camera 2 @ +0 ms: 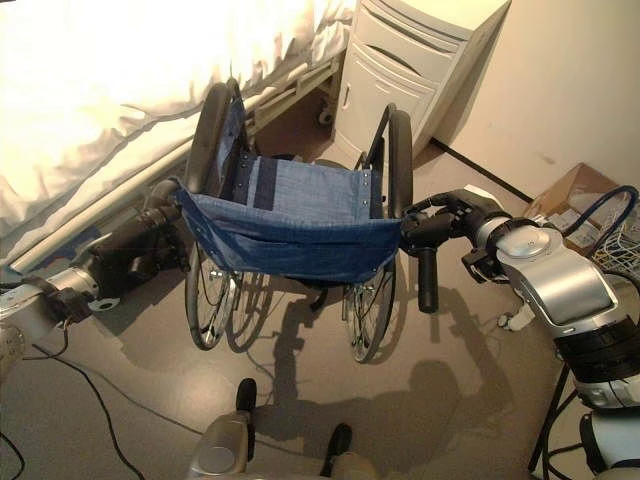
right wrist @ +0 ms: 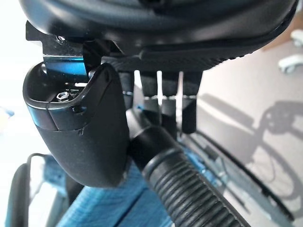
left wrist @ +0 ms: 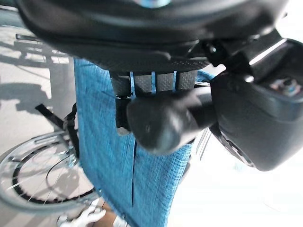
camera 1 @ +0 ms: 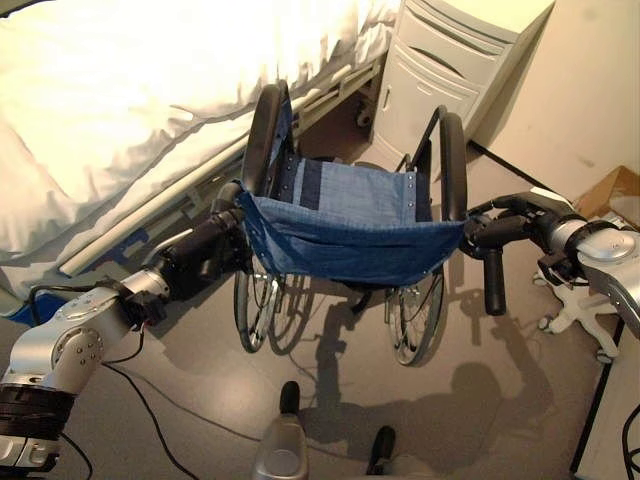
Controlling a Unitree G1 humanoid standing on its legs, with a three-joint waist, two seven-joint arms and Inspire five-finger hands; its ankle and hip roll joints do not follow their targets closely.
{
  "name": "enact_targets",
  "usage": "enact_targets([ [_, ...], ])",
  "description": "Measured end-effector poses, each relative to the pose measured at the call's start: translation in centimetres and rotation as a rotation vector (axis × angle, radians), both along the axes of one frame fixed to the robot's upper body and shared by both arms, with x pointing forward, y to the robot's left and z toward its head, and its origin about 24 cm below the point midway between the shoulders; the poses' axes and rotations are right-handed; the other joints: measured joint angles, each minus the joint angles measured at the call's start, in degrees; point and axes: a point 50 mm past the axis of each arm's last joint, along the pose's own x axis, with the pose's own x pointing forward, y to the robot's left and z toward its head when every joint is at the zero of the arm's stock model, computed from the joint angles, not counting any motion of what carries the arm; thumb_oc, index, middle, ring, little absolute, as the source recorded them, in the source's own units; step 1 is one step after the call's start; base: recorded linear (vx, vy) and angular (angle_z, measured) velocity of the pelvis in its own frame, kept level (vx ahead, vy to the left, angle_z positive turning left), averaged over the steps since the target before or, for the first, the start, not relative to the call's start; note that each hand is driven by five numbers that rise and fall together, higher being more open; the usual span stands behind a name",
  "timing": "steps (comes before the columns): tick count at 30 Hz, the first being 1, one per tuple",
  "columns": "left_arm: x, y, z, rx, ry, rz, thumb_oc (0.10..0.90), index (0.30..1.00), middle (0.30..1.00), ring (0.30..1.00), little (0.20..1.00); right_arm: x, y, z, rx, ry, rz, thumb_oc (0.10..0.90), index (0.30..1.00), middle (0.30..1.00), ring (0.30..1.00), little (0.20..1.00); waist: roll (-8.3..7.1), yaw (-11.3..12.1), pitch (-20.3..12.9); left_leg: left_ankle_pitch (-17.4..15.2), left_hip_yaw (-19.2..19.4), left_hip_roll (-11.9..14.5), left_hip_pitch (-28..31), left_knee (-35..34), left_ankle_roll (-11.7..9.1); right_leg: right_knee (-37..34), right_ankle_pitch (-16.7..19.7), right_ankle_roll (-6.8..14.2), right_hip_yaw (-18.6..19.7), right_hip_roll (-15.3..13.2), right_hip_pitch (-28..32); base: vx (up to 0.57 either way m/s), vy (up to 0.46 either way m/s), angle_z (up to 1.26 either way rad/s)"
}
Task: Push the wheelchair next to the bed
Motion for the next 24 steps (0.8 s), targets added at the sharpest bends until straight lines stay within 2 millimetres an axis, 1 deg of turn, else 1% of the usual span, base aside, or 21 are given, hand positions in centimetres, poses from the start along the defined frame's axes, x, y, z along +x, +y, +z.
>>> enact_targets([
  [1,0.0,0.1,0.1,0.002,-0.005,0.007,0.74,0.811,0.811,0.811,0.811,0.0,0.1,0.0,0.008,-0.001,0.003,0.8,0.9,0.9,0.9,0.9,0.0,-0.07,0.0,-0.11,0.01,0.02,0.06,0.0,-0.04,-0.08,0.0,-0.01,-0.02,0.04,0.09,0.0,-0.075,-0.03],
  [2,0.0,0.2,0.3,0.012,-0.018,0.019,0.8,0.9,0.9,0.9,0.9,0.0,0.2,0.1,0.021,-0.006,0.005,0.8,0.9,0.9,0.9,0.9,-0.1,-0.12,0.08,-0.31,0.15,0.04,0.32,-0.04,-0.15,-0.72,0.01,-0.03,-0.14,0.1,0.54,0.0,-0.073,-0.03],
  [5,0.1,0.7,0.4,0.037,-0.029,0.06,0.8,0.9,0.9,0.9,0.9,0.1,0.2,0.1,0.026,-0.016,0.0,0.8,0.9,0.9,0.9,0.9,-0.17,0.09,0.3,-0.8,0.39,0.11,1.0,-0.05,-0.35,-1.28,-0.01,-0.07,-0.25,0.2,1.45,0.0,-0.066,-0.03],
  [8,0.0,1.4,0.8,0.047,-0.047,0.111,0.8,0.9,0.9,0.9,0.9,0.1,0.2,0.2,0.048,-0.022,-0.01,0.8,0.9,0.9,0.9,0.9,-0.62,0.25,0.94,-0.91,0.45,0.12,1.71,-0.39,-0.46,-1.97,0.01,-0.09,-0.33,0.33,2.29,0.01,-0.084,0.0],
  [11,-0.2,1.8,0.9,0.05,-0.052,0.127,0.8,0.9,0.9,0.9,0.9,0.0,0.2,0.2,0.057,-0.022,-0.013,0.8,0.9,0.9,0.9,0.9,-0.94,0.26,1.18,-0.98,0.48,0.1,1.98,-0.5,-0.55,-2.59,0.09,-0.19,-0.39,0.37,2.8,0.01,-0.065,0.0],
  [16,-1.0,2.8,1.2,0.036,-0.075,0.173,0.8,0.9,0.9,0.9,0.9,-0.2,-0.1,0.0,0.095,-0.017,-0.023,0.8,0.9,0.9,0.9,0.9,-0.9,0.73,1.43,-1.07,0.6,0.1,2.5,-0.76,-0.66,-2.64,0.09,-0.19,-0.36,0.36,3.11,0.0,-0.008,0.0],
  [22,-1.1,2.8,1.4,0.05,-0.085,0.173,0.8,0.9,0.9,0.9,0.9,-0.4,-0.5,-0.3,0.106,-0.014,-0.039,0.8,0.9,0.9,0.9,0.9,-0.69,1.2,1.56,-1.07,0.49,0.04,3.13,-0.87,-0.66,-2.78,0.07,-0.2,-0.55,0.35,3.83,0.01,-0.006,0.01],
  [24,-1.1,3.1,1.8,0.039,-0.106,0.189,0.8,0.9,0.9,0.9,0.9,-0.4,-0.5,-0.3,0.106,-0.016,-0.041,0.8,0.9,0.9,0.9,0.9,-0.62,1.2,1.6,-1.06,0.49,0.03,3.18,-0.87,-0.66,-2.78,0.07,-0.2,-0.55,0.35,3.88,0.0,0.0,0.0],
])
